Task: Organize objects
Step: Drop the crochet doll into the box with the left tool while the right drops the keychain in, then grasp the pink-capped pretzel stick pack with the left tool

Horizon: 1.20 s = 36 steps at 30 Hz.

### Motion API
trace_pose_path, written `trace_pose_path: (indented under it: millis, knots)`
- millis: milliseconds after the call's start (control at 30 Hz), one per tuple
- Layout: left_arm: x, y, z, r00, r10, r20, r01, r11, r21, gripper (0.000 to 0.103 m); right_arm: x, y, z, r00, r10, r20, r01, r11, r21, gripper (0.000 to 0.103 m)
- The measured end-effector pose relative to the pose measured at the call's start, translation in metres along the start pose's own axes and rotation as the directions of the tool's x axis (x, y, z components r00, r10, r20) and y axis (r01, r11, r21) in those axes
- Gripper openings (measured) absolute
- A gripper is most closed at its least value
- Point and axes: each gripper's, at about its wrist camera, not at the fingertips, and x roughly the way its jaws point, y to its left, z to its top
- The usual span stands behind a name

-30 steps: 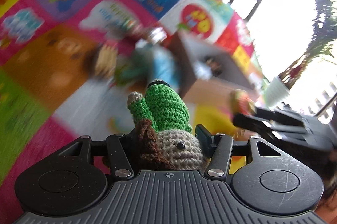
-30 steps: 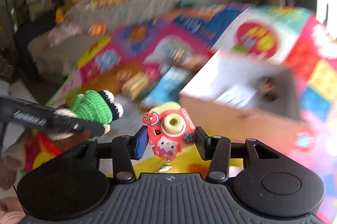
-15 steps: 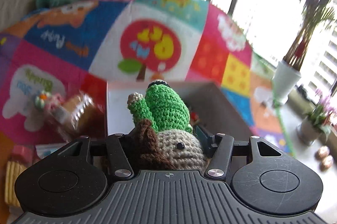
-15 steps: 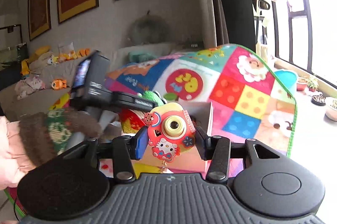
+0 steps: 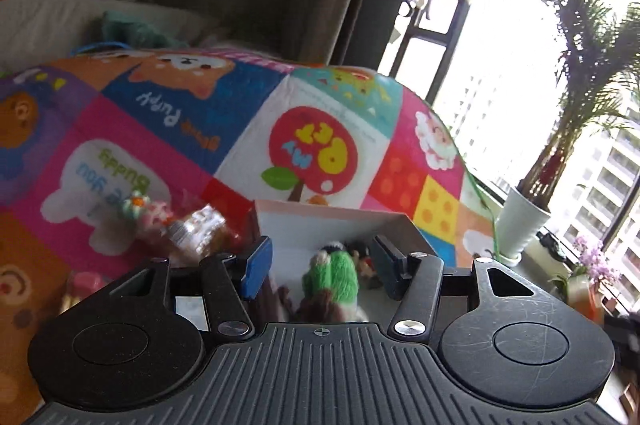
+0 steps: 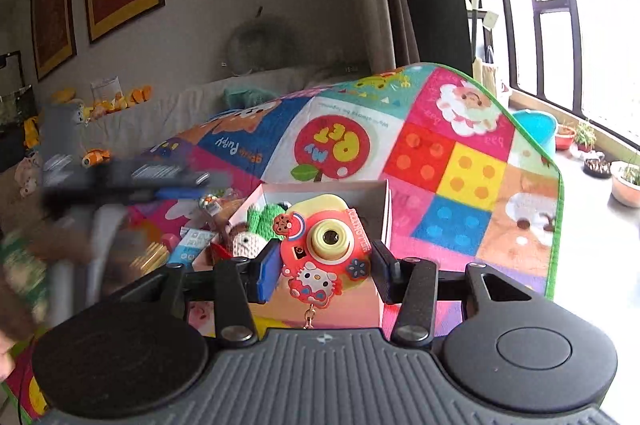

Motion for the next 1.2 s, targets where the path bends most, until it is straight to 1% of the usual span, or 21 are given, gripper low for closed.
trace_pose_path:
  millis: [67,133,233,300,333,367,400,467,500,533,600,667,733,800,867,967,1000,1033,1067,1133,1200]
  knots:
    - [-0.018,0.013,-0.017,1.0,-0.017,-0.023,0.017,0.999,-0.033,0.06,0.009,0.005,0.017,1.0,0.006,0.014,-0.006,1.0,-0.024,0.046]
    - [-0.031,0.024,-0.038,0.998,-0.043,-0.05,0.04,0.997,-0.07,0.06,0.024,0.012,0.042,0.999,0.029,0.022,-0.028,0.999,-0.04,0.046]
    - [-0.054,0.039,-0.065,0.997,-0.07,-0.044,0.066,0.994,-0.087,0.06,0.057,0.024,0.085,0.998,0.037,0.041,-0.035,0.999,-0.039,0.046]
    - [-0.069,0.049,-0.075,0.996,-0.085,-0.025,0.082,0.99,-0.114,0.06,0.087,0.034,0.11,0.998,0.025,0.051,-0.023,0.999,-0.043,0.046]
    - [-0.074,0.055,-0.077,0.995,-0.094,-0.02,0.091,0.986,-0.137,0.06,0.103,0.039,0.119,0.999,0.021,0.039,-0.019,0.999,-0.048,0.047]
    - [-0.078,0.061,-0.079,0.994,-0.107,-0.027,0.102,0.981,-0.164,0.059,0.119,0.043,0.126,1.0,0.029,0.007,-0.028,0.998,-0.058,0.048]
    - [-0.08,0.068,-0.079,0.992,-0.119,-0.042,0.109,0.975,-0.194,0.059,0.135,0.047,0.13,0.999,0.03,-0.031,-0.032,0.998,-0.061,0.052]
    - [-0.083,0.081,-0.082,0.99,-0.124,-0.063,0.107,0.967,-0.23,0.059,0.152,0.051,0.13,0.998,-0.002,-0.065,-0.001,0.999,-0.045,0.057]
    - [-0.085,0.087,-0.083,0.991,-0.115,-0.062,0.098,0.968,-0.231,0.059,0.155,0.052,0.128,0.997,-0.001,-0.071,-0.003,0.999,-0.042,0.057]
    - [-0.087,0.091,-0.085,0.994,-0.1,-0.055,0.085,0.972,-0.22,0.059,0.153,0.052,0.126,0.998,-0.001,-0.069,-0.002,0.999,-0.037,0.058]
    - [-0.087,0.095,-0.087,0.998,-0.055,-0.043,0.045,0.981,-0.189,0.059,0.144,0.051,0.117,0.998,-0.009,-0.056,0.008,1.0,-0.021,0.069]
    - [-0.086,0.097,-0.089,0.999,-0.018,-0.036,0.011,0.986,-0.168,0.059,0.13,0.049,0.106,0.999,-0.009,-0.048,0.008,1.0,-0.026,0.072]
    - [-0.084,0.098,-0.09,1.0,0.012,-0.025,-0.016,0.986,-0.164,0.059,0.113,0.049,0.087,0.999,-0.03,-0.044,0.027,0.998,-0.056,0.079]
    - [-0.083,0.097,-0.089,0.999,0.048,-0.019,-0.051,0.987,-0.152,0.059,0.093,0.05,0.061,0.998,-0.05,-0.039,0.046,0.994,-0.094,0.092]
    - [-0.083,0.097,-0.084,0.996,0.084,-0.009,-0.085,0.988,-0.132,0.059,0.076,0.05,0.029,0.996,-0.082,-0.045,0.075,0.988,-0.134,0.098]
    - [-0.08,0.1,-0.067,0.99,0.141,0.017,-0.139,0.986,-0.089,0.06,0.057,0.052,-0.024,0.988,-0.141,-0.07,0.123,0.969,-0.216,0.098]
    - [-0.075,0.101,-0.06,0.987,0.161,0.017,-0.159,0.985,-0.066,0.06,0.054,0.053,-0.039,0.984,-0.154,-0.085,0.132,0.965,-0.228,0.098]
    - [-0.067,0.102,-0.054,0.983,0.185,0.0,-0.185,0.982,-0.043,0.06,0.051,0.053,-0.05,0.983,-0.157,-0.099,0.131,0.965,-0.228,0.098]
    - [-0.057,0.104,-0.048,0.977,0.211,-0.025,-0.211,0.977,-0.022,0.06,0.049,0.051,-0.061,0.982,-0.148,-0.12,0.121,0.97,-0.209,0.098]
    - [-0.035,0.109,-0.041,0.962,0.26,-0.077,-0.26,0.965,0.007,0.06,0.044,0.046,-0.072,0.982,-0.12,-0.148,0.099,0.985,-0.14,0.098]
    - [-0.017,0.113,-0.039,0.95,0.293,-0.109,-0.292,0.956,0.022,0.06,0.041,0.04,-0.076,0.984,-0.102,-0.149,0.092,0.993,-0.073,0.098]
